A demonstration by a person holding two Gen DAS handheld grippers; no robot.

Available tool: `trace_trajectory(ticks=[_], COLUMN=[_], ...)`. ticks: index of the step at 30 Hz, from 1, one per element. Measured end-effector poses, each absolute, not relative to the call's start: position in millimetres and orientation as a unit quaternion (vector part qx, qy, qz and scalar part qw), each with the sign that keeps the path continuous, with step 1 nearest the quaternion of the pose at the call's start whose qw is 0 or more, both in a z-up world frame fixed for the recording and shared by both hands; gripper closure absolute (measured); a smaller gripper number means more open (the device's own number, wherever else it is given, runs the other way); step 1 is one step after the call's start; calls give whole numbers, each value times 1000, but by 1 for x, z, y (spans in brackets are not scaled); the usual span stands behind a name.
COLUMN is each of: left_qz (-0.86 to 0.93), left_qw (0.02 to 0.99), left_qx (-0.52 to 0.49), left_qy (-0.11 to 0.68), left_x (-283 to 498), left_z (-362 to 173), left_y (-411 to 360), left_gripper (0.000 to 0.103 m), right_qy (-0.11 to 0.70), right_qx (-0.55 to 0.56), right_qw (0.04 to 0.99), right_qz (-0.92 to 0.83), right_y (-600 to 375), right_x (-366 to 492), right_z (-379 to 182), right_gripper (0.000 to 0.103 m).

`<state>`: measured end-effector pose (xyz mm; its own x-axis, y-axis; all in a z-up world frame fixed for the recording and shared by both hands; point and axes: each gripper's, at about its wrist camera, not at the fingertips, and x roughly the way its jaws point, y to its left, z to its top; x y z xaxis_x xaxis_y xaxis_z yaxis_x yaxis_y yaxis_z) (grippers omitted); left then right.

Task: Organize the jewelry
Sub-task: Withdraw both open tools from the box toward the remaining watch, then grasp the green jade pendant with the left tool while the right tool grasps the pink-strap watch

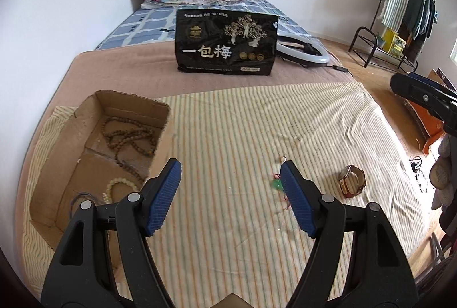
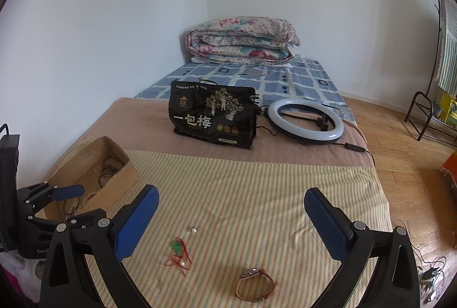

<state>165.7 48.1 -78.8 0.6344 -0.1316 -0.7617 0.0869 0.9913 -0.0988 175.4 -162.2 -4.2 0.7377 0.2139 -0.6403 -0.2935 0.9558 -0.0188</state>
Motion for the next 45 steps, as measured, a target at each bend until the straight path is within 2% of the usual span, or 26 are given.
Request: trace_trajectory(ticks=[13, 22, 27, 30, 34, 38, 45], left_qz=[-96, -108, -108, -105, -105, -103, -87], left_qw=[867, 835, 821, 813, 803, 799, 797], left_qx=[-56, -81, -89, -96, -119, -119, -112], left_qy=[486, 533, 554, 564, 574, 580, 587], left_x=[197, 214, 220, 224, 229, 233, 239], left_z=[-122, -150, -165, -172, -178, -183, -191], left_y=[13, -3, -10, -13, -15, -22, -25], left_gripper=[29, 54, 55, 60, 61, 64, 65], right_qy=[403, 428, 438, 451, 472, 497, 517], right_qx=[-68, -73, -89, -87, -63, -43, -31], right_qw=[908, 896, 889, 883, 874, 861, 850], right_qz=[95, 97, 100, 98, 98, 97, 98], right_y=[-236, -234, -224, -226, -233, -238, -240], right_x=[146, 155, 160, 162, 168, 174, 176], right_z=[-57, -74, -84, -94, -106, -118, -130], right_gripper=[0, 0, 1, 3, 5, 13, 19])
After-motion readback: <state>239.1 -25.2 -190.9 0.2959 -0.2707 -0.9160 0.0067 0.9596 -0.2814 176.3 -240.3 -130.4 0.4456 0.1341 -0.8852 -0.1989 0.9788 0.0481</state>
